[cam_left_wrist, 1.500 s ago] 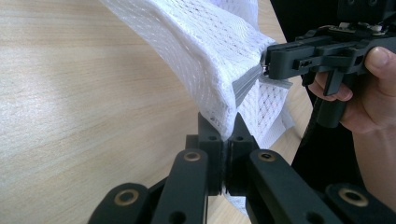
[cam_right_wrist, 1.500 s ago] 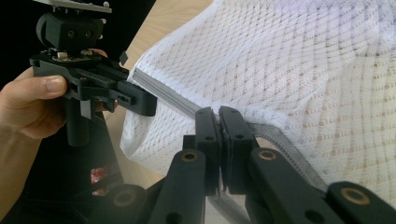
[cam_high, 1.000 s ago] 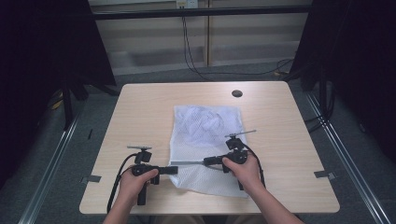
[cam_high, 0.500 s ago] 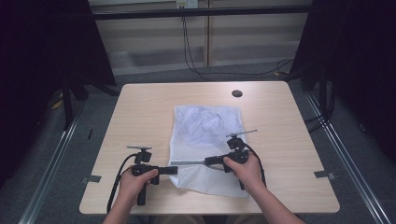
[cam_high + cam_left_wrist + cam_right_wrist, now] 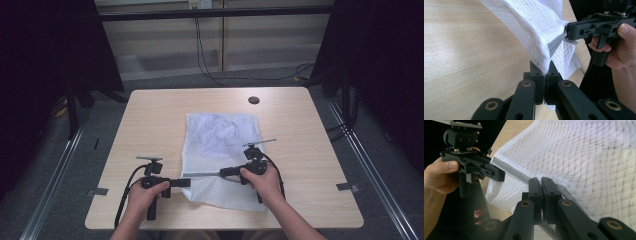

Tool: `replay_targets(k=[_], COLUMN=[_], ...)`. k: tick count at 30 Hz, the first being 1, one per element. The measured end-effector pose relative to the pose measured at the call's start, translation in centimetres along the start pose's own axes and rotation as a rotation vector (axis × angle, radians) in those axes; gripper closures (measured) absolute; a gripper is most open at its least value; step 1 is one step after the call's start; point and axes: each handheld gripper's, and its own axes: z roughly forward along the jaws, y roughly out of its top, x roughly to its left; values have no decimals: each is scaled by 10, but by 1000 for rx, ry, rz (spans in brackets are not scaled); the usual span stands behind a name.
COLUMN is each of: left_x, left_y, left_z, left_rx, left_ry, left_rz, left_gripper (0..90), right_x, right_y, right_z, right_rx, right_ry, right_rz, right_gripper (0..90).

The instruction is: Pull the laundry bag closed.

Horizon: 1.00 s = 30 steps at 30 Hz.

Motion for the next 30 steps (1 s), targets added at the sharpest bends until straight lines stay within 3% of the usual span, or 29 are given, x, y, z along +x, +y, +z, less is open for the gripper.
replay_targets(k=[7, 30], left_x=[-1, 2], left_y=[0, 0], left_z=[-1, -4], left_rx=[-16, -11], left_ry=[-4, 1], left_rz=[-25, -19], left_gripper=[881, 881], right_x=[-1, -2], right_y=[0, -1], right_z=[-2, -2], right_rx=[-9, 0], right_ry=[-7, -7], right_rz=[-2, 1], right_gripper=[871, 871])
